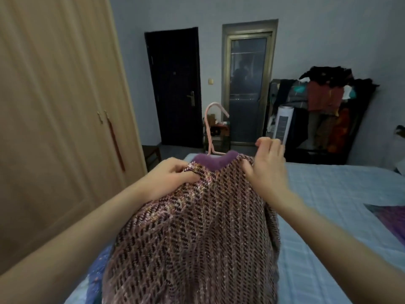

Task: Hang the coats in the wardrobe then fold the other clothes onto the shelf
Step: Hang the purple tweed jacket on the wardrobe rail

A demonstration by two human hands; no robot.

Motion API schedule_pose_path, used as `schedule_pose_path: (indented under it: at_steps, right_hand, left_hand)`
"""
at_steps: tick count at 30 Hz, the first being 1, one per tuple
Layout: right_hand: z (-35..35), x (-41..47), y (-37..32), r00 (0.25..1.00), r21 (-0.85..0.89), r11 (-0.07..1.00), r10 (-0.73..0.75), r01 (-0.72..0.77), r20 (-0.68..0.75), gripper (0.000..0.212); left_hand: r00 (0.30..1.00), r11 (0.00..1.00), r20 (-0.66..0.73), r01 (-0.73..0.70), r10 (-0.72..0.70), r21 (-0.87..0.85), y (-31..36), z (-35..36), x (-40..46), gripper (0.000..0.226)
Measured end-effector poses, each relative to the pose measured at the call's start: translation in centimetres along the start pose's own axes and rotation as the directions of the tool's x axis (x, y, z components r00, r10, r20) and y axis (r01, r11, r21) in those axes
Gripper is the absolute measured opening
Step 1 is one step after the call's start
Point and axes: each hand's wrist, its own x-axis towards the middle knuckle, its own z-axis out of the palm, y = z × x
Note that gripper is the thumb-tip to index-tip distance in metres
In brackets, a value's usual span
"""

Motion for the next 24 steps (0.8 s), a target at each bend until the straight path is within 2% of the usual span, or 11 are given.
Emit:
schedule_pose_path:
  at_steps: [1,3,5,7,9,13,17,21,23,24]
  right_hand:
    - [-0.1,-0.5,-1.6,0.998,0.080,0.997,-0.007,0.003,0.057,0.027]
    - [-0.1,-1.5,-4.5,0.953,0.307,0.946,0.007,-0.104,0.304,0.007]
    - [-0.2,-2.5,-7.1,0.858,0.499,0.807,0.018,-0.316,0.513,0.022]
    - [0.0,-3.2,-9.1,0.793,0.607,0.656,-0.020,-0.449,0.608,0.023]
    - [0.4,-3.3,-10.5,0.794,0.656,0.605,-0.062,-0.452,0.605,0.019]
    - [-0.2,-2.4,-13.1,0.813,0.686,0.615,-0.122,-0.389,0.570,0.016]
    - [-1.4,-2.2,-17.4,0.741,0.753,0.494,-0.279,-0.434,0.610,0.018]
    - [-1.2,-2.2,-23.2,0.839,0.788,0.572,-0.295,-0.228,0.457,0.018]
    - [-0.8,-2.2,-26.2,0.857,0.782,0.592,-0.285,-0.195,0.430,0.012]
    - [-0.6,-2.3,-27.8,0.861,0.781,0.598,-0.289,-0.179,0.419,0.009]
  left_hand:
    - [0.999,1.000,-0.037,-0.007,0.007,-0.002,-0.3,0.1,-0.8,0.030]
    - [0.994,1.000,-0.105,-0.012,0.010,-0.012,-0.9,0.4,-2.2,0.030]
    - [0.981,0.999,-0.195,-0.008,-0.001,-0.044,-1.4,0.8,-3.2,0.033]
    - [0.956,0.997,-0.293,-0.023,-0.002,-0.080,-1.8,1.1,-4.0,0.039]
    - [0.931,0.994,-0.365,-0.045,0.007,-0.095,-1.9,1.0,-4.7,0.037]
    - [0.887,0.993,-0.463,-0.062,0.010,-0.096,-1.6,-0.2,-5.9,0.019]
    - [0.796,1.000,-0.605,-0.022,0.028,0.018,-1.5,-2.3,-8.1,0.018]
    - [0.704,0.987,-0.707,0.055,0.070,0.152,-0.8,-3.9,-11.3,0.007]
    - [0.676,0.984,-0.732,0.061,0.082,0.167,-1.0,-4.6,-13.4,0.021]
    - [0.687,0.989,-0.721,0.027,0.090,0.149,-1.3,-4.9,-14.7,0.024]
